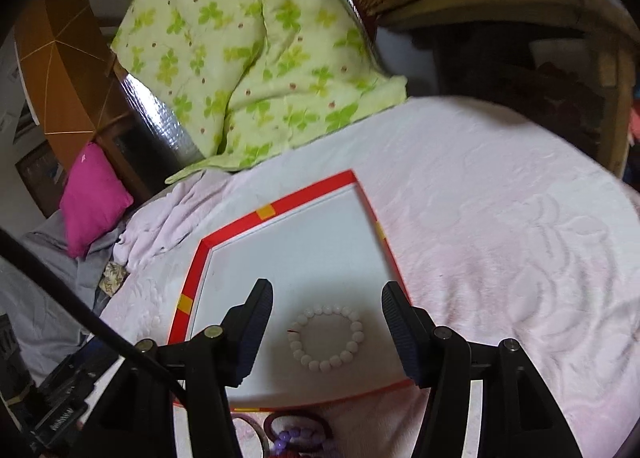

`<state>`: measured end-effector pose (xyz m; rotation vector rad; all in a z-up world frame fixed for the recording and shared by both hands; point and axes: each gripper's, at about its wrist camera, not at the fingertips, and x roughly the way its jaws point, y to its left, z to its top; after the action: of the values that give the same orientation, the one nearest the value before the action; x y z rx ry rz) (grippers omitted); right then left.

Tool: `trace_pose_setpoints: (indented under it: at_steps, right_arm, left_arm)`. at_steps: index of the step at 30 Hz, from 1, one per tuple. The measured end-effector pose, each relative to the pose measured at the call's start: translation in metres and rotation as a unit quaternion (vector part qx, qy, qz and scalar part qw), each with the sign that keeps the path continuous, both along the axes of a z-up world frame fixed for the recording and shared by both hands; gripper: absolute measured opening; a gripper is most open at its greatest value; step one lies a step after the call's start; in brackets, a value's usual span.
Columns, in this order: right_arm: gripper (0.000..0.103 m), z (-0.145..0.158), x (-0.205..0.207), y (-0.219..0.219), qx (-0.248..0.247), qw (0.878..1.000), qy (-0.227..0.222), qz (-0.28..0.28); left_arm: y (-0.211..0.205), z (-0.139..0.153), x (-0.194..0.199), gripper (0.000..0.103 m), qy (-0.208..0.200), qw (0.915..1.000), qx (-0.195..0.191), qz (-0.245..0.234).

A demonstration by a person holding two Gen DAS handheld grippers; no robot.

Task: Organize jewelry
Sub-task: 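Carry both bracelets over the red tray and open both tools to release them, then withdraw both open tools from the tray toward the remaining bracelets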

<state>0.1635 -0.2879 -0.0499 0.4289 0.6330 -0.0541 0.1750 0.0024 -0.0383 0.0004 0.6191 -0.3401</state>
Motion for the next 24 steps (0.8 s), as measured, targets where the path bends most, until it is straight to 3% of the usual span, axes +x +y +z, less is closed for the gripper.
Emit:
trace_pose_setpoints:
  at_steps: [5,14,19,24]
  right_arm:
    - [0.061,0.012,-0.021,0.01,-0.023,1.0,0.001,-0.014]
    - [0.061,0.023,-0.05,0.025,-0.046,0.998,0.039,-0.014]
    - [0.061,0.039,-0.034,0.026,-0.045,0.999,0.025,-0.009]
    - [0.061,0.032,-0.02,0.036,-0.039,0.999,0.011,0.018]
  left_arm:
    - [0.019,0.002,-0.014,0.071,-0.02,0.9989,0.033,0.026]
    - [0.049,0.0,-0.018,0.071,-0.018,0.9984,0.03,0.044]
    - [0.055,-0.004,-0.009,0.071,-0.007,0.9976,0.029,0.063]
    - [0.051,-0.006,-0.006,0.073,-0.016,0.9963,0.061,0.059]
